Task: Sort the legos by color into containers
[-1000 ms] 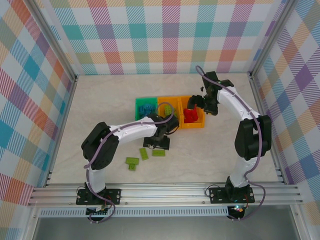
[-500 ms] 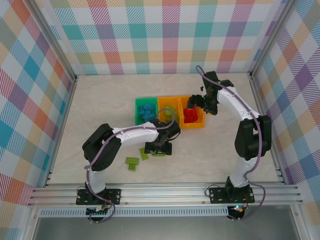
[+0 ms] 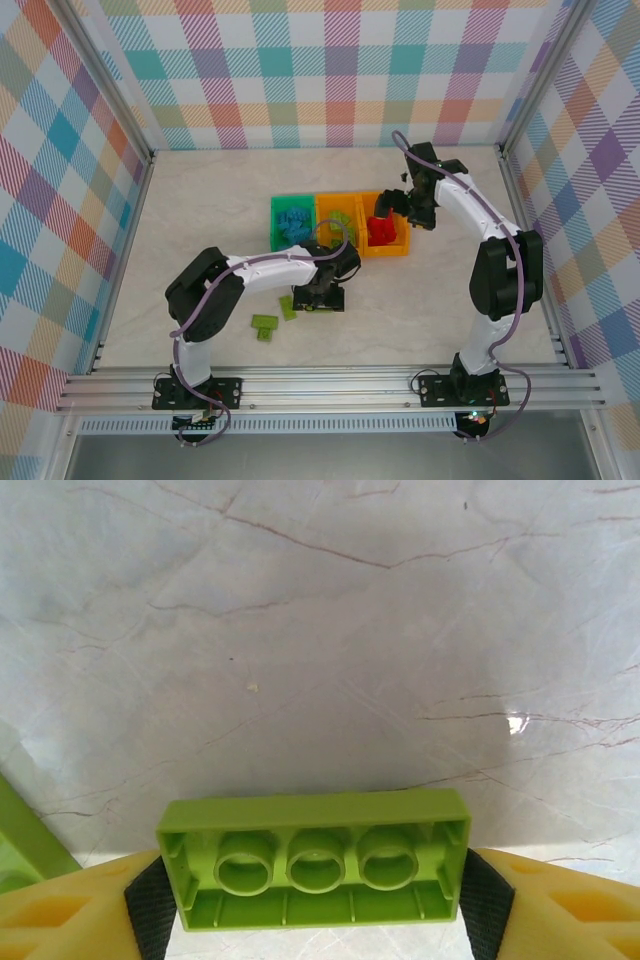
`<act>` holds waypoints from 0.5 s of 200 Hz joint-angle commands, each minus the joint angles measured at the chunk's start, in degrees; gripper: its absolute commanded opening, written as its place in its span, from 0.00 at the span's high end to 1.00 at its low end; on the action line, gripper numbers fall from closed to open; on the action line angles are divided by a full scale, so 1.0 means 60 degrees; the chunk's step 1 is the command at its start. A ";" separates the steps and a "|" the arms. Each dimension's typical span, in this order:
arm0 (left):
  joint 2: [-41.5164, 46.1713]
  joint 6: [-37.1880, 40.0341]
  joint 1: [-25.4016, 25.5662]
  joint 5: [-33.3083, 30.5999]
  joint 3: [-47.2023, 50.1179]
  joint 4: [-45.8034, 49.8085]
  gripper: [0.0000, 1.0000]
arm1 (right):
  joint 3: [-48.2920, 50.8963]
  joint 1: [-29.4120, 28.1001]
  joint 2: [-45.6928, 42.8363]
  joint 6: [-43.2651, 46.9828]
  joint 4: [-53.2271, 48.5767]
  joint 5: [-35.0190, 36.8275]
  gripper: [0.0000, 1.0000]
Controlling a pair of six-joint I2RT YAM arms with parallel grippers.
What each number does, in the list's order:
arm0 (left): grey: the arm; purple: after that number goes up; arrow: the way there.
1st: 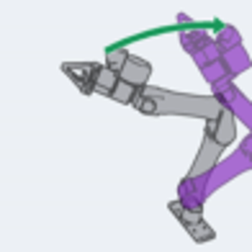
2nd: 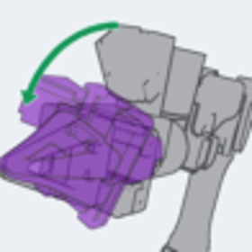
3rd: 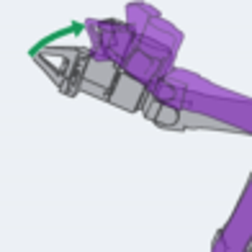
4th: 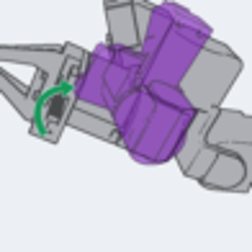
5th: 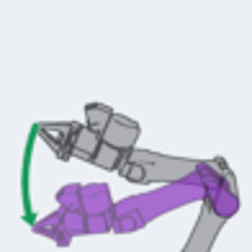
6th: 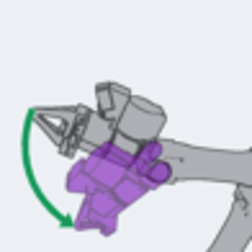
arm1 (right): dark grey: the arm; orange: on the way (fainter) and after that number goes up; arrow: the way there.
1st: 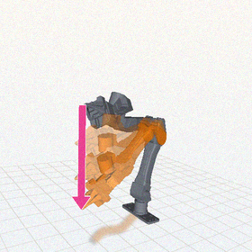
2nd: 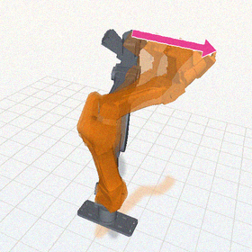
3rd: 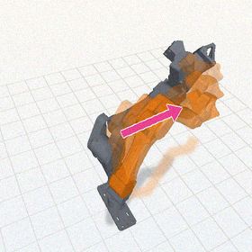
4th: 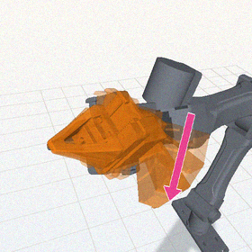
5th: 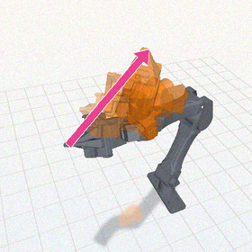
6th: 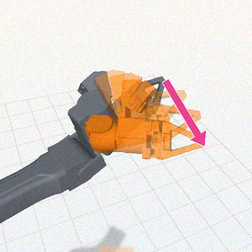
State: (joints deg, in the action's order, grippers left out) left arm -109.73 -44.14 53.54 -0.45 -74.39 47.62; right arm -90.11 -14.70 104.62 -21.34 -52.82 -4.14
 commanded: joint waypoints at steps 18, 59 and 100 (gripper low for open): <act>-0.0205 -0.0143 0.0130 0.0052 0.0239 -0.0011 0.30 | -0.0129 0.0134 -0.0238 0.0234 -0.0225 0.0002 0.05; -0.0284 -0.0128 0.0128 -0.0159 -0.0135 0.0076 0.36 | -0.0049 0.0194 -0.0311 0.0247 -0.0187 -0.0012 0.05; -0.0559 -0.0015 0.0123 -0.0178 -0.0520 0.0173 0.38 | -0.0008 0.0281 -0.0414 0.0256 -0.0133 -0.0015 0.05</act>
State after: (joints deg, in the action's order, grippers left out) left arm -111.11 -44.31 53.56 -0.62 -75.85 48.07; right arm -90.11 -13.65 104.53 -20.49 -52.99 -4.12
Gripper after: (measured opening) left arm 0.643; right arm 0.953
